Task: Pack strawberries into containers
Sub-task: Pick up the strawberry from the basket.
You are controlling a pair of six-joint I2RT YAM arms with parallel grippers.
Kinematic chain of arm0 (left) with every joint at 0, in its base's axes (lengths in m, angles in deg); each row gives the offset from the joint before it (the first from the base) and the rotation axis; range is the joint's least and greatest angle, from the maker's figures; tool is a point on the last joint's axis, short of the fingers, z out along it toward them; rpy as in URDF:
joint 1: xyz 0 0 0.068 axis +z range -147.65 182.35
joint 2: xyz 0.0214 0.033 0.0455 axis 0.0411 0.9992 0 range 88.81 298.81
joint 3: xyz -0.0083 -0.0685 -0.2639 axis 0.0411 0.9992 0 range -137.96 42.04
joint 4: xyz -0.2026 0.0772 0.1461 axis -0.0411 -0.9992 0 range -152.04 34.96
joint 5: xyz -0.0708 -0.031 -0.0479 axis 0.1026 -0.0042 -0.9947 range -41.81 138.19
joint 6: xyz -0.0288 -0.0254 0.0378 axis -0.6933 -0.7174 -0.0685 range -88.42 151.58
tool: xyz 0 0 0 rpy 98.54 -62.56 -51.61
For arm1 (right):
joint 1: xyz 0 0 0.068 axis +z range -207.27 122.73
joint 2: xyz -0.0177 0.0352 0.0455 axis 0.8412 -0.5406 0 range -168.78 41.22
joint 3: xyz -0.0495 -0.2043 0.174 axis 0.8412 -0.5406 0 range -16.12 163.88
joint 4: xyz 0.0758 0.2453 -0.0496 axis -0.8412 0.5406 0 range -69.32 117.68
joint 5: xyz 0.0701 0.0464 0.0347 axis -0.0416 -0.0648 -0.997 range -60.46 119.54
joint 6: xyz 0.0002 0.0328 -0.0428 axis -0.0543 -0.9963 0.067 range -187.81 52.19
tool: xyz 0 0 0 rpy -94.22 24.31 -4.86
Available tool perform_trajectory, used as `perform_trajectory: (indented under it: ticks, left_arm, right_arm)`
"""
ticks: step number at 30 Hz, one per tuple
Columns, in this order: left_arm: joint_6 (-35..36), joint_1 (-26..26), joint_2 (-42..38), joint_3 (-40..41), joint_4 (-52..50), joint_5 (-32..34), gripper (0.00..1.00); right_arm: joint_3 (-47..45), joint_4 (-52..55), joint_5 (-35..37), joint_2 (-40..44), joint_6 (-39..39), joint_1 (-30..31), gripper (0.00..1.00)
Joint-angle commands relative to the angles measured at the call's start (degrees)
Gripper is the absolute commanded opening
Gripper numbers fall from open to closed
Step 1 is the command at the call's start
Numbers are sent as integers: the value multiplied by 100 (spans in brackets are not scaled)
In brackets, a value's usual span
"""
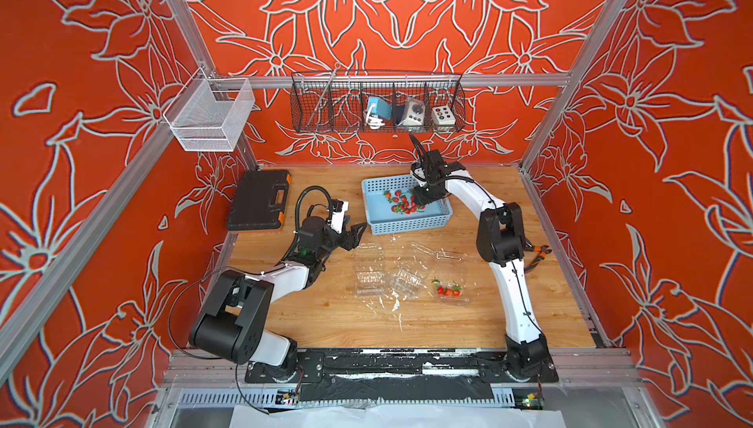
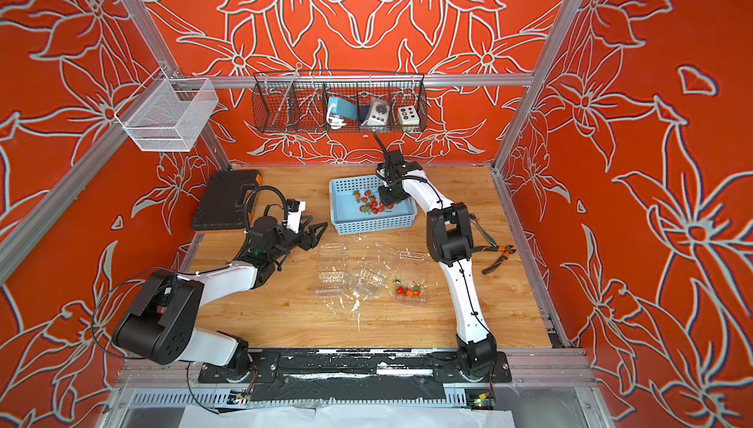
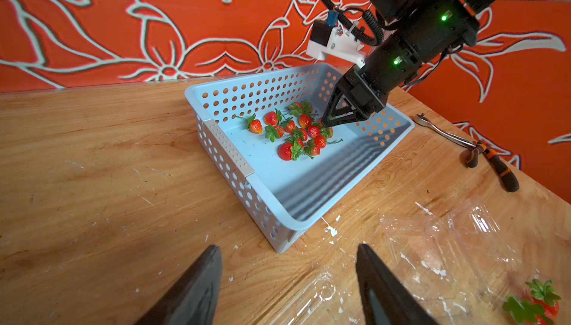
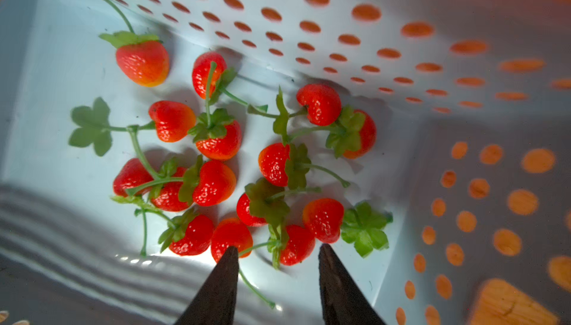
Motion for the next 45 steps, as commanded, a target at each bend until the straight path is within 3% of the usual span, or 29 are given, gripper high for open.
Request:
perform_trajectory:
  ticks: [1, 14, 23, 27, 45]
  left_arm:
    - [76, -32, 20, -137, -6, 12, 68]
    - [83, -32, 38, -145, -15, 14, 68]
    - [89, -32, 25, -136, -16, 25, 68]
    - [85, -32, 24, -136, -16, 25, 68]
    - [63, -32, -36, -109, 1, 4, 68]
  right_arm:
    - [459, 483, 267, -294, 80, -39, 45]
    - [966, 695, 421, -804, 88, -37, 40]
    - [870, 554, 327, -534, 10, -36, 14]
    - [528, 314, 276, -105, -16, -35, 7]
    - [-858, -212, -204, 1477, -101, -30, 6]
